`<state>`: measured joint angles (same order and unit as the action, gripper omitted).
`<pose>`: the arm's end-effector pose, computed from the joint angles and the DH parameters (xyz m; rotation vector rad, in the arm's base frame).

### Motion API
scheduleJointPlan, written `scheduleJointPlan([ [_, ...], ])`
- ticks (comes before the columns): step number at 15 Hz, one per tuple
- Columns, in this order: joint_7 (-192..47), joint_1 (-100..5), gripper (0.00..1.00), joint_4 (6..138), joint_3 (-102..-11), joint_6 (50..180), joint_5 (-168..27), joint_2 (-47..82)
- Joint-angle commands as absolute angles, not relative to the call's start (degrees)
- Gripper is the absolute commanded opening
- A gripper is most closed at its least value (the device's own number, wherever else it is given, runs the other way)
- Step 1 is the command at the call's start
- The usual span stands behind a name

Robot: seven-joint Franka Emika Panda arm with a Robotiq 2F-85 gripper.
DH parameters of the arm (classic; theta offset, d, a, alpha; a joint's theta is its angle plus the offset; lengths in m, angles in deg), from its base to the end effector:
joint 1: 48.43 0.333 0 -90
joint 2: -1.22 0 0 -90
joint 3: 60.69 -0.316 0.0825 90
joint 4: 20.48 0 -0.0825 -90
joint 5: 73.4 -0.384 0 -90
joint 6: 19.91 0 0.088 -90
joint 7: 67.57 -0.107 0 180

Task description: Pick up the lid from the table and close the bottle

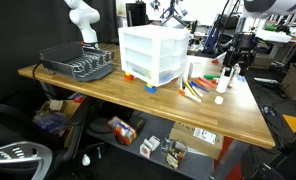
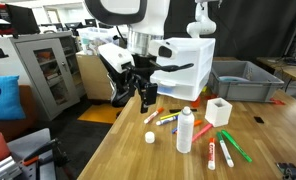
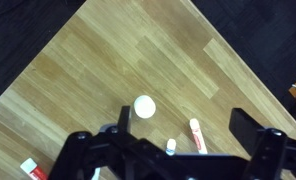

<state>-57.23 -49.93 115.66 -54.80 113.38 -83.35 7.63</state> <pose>0.4824 -0.0600 0.2638 -3.0035 0.1175 0.2136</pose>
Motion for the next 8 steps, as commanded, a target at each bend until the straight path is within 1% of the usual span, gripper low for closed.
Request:
scheduleJointPlan([
  [1, -56.43, -50.85, 1.0, 115.54, -56.95, 117.86, -84.2, 11.99],
  [8, -57.56, -51.19, 1.0, 115.22, -57.94, 118.02, -83.08, 13.4],
])
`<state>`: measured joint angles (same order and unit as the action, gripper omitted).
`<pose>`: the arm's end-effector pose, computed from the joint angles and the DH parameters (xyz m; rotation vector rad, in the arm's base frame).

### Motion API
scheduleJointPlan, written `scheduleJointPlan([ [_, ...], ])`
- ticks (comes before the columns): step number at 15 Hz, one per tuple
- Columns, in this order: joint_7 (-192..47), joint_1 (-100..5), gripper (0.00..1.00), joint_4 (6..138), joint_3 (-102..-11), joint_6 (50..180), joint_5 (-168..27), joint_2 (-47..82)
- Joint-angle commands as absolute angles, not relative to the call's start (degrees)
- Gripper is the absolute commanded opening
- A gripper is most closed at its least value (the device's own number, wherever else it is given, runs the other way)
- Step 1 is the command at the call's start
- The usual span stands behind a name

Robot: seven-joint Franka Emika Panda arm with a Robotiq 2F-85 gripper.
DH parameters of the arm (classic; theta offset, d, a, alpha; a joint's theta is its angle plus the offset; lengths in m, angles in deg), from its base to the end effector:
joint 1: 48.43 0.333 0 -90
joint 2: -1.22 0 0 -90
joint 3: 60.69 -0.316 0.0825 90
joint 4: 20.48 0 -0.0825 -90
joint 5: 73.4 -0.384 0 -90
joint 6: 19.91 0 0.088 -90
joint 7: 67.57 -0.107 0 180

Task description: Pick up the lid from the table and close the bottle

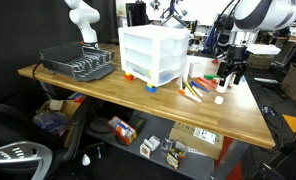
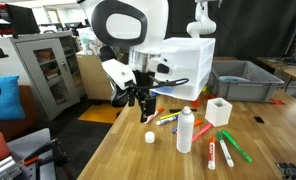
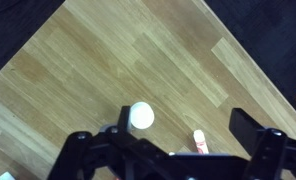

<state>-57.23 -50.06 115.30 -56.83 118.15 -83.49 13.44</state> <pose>0.4871 -0.0466 0.2221 -3.0167 0.0850 0.2380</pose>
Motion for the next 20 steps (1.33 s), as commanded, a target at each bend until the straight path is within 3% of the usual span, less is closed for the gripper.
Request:
scheduleJointPlan([
  [1, -61.98, -50.49, 1.0, 114.74, -56.54, 117.8, -79.55, 14.21],
  [10, -68.0, -50.4, 1.0, 115.19, -56.73, 131.28, -75.78, 22.84],
  [20, -66.83, -50.93, 1.0, 113.77, -58.38, 135.0, -76.62, 26.04],
])
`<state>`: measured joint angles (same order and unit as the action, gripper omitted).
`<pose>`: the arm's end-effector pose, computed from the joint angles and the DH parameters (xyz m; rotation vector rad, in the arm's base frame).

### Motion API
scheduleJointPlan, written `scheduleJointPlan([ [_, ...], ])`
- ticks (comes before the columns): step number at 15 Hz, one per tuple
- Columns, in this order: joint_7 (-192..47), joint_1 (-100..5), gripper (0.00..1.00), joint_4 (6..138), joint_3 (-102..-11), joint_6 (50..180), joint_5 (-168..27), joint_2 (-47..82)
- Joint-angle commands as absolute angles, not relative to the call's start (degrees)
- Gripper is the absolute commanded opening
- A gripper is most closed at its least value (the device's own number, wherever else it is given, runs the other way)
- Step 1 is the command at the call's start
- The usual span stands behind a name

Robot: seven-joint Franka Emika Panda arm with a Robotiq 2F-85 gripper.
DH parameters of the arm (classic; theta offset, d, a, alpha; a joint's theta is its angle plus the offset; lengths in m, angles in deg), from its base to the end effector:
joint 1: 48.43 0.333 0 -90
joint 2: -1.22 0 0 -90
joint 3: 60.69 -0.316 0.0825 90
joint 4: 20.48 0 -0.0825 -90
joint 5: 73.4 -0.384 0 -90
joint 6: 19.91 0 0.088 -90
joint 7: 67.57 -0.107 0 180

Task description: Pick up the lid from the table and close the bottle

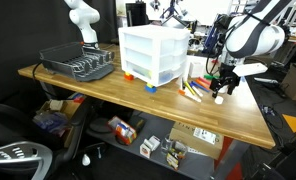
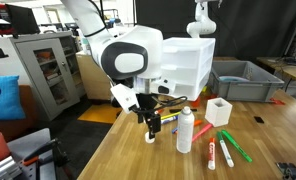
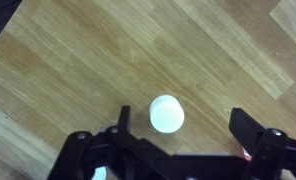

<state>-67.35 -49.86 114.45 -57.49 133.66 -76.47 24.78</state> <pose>0.4962 -0.0437 0.1489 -3.1300 0.1916 0.1328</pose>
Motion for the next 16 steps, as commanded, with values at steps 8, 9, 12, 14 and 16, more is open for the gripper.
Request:
scheduleJointPlan([
  [8, -63.94, -54.26, 1.0, 113.09, -61.12, 138.38, -80.38, 27.85],
  [9, -63.92, -54.49, 1.0, 112.97, -61.27, 138.51, -80.49, 28.09],
  [12, -63.63, -55.27, 1.0, 112.78, -61.99, 138.55, -81.18, 28.38],
  [14, -63.75, -55.38, 1.0, 112.64, -62.13, 138.47, -81.25, 28.45],
  [16, -64.05, -55.18, 1.0, 112.37, -61.91, 138.04, -80.99, 28.65],
])
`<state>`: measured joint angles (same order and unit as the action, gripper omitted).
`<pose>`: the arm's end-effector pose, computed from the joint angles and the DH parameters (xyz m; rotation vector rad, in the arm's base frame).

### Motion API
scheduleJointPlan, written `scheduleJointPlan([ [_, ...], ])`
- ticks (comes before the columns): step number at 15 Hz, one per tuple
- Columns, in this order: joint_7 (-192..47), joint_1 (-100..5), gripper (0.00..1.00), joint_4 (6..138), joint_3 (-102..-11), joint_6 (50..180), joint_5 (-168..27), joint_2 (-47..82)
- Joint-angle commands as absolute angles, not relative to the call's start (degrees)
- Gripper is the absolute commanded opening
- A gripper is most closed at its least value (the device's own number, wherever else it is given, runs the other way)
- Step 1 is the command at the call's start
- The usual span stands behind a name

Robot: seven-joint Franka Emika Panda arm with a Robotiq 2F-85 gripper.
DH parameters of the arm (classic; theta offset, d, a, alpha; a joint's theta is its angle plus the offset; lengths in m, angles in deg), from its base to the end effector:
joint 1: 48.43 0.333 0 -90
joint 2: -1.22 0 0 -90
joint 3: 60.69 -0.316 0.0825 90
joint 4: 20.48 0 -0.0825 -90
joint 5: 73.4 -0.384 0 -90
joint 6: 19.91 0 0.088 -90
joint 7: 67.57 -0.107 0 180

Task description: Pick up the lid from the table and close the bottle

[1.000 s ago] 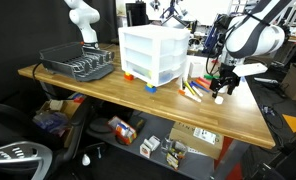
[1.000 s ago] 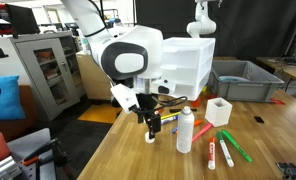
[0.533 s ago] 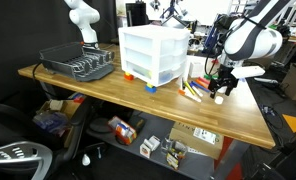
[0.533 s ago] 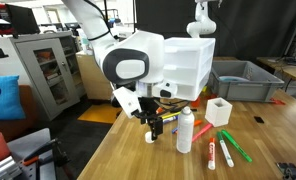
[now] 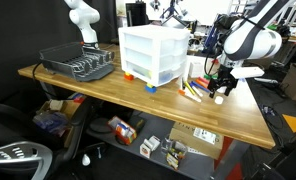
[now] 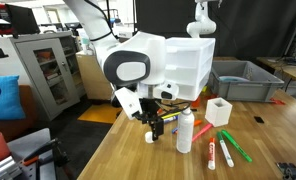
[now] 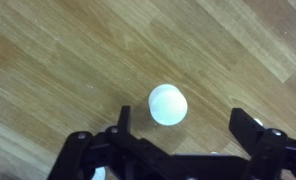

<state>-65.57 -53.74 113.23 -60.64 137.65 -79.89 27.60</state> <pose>0.5030 -0.0518 0.1356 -3.0872 0.2541 0.0641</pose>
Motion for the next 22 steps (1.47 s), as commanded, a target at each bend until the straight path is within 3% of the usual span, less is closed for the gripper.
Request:
scheduleJointPlan([
  [1, -64.28, -54.98, 1.0, 112.28, -61.66, 137.79, -80.73, 28.81],
  [21, -63.84, -55.97, 1.0, 111.82, -62.22, 137.95, -81.21, 29.65],
  [22, -63.84, -56.0, 0.93, 111.81, -62.22, 137.91, -81.2, 29.67],
])
